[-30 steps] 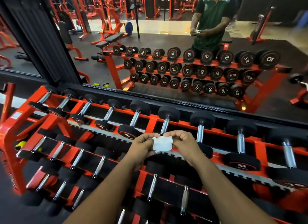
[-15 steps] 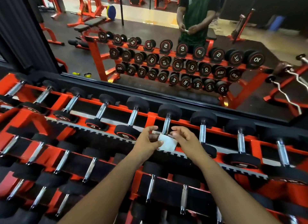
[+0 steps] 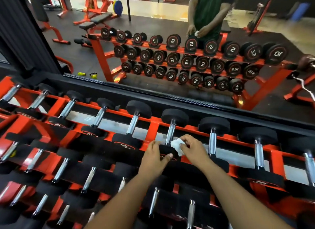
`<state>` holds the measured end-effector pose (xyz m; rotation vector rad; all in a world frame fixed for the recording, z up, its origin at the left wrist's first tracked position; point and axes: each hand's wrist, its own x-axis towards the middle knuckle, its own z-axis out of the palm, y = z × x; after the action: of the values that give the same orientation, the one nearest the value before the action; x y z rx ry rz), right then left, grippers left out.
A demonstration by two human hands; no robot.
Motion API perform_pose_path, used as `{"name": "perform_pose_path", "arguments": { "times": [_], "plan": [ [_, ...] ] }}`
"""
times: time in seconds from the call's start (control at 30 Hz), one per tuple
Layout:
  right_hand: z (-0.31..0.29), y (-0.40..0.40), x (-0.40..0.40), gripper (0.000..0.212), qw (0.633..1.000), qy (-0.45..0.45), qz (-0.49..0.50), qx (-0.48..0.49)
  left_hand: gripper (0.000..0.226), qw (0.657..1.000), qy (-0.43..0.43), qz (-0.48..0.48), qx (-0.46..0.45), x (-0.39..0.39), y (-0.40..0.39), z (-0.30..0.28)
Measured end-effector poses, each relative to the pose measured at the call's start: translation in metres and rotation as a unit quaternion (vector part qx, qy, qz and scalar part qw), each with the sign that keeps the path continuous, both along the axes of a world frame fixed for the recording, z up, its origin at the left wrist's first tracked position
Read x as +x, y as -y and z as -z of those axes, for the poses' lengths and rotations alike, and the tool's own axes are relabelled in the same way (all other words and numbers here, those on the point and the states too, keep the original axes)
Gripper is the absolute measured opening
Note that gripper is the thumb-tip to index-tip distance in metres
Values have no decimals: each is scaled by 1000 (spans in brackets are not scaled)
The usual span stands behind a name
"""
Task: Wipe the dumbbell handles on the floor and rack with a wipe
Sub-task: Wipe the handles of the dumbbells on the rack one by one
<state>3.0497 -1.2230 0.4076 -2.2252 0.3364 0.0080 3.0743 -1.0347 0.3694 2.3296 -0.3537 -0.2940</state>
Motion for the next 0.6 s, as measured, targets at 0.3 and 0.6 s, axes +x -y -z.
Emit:
{"name": "perform_pose_path", "arguments": {
  "times": [0.3,0.6],
  "plan": [
    [39,18,74,40,965,155,-92,-189,105,993,-20,-29,116,11,46,20],
    [58,52,91,59,774,61,-473,-417,114,986,-72,-17,147,24,50,21]
  ]
}}
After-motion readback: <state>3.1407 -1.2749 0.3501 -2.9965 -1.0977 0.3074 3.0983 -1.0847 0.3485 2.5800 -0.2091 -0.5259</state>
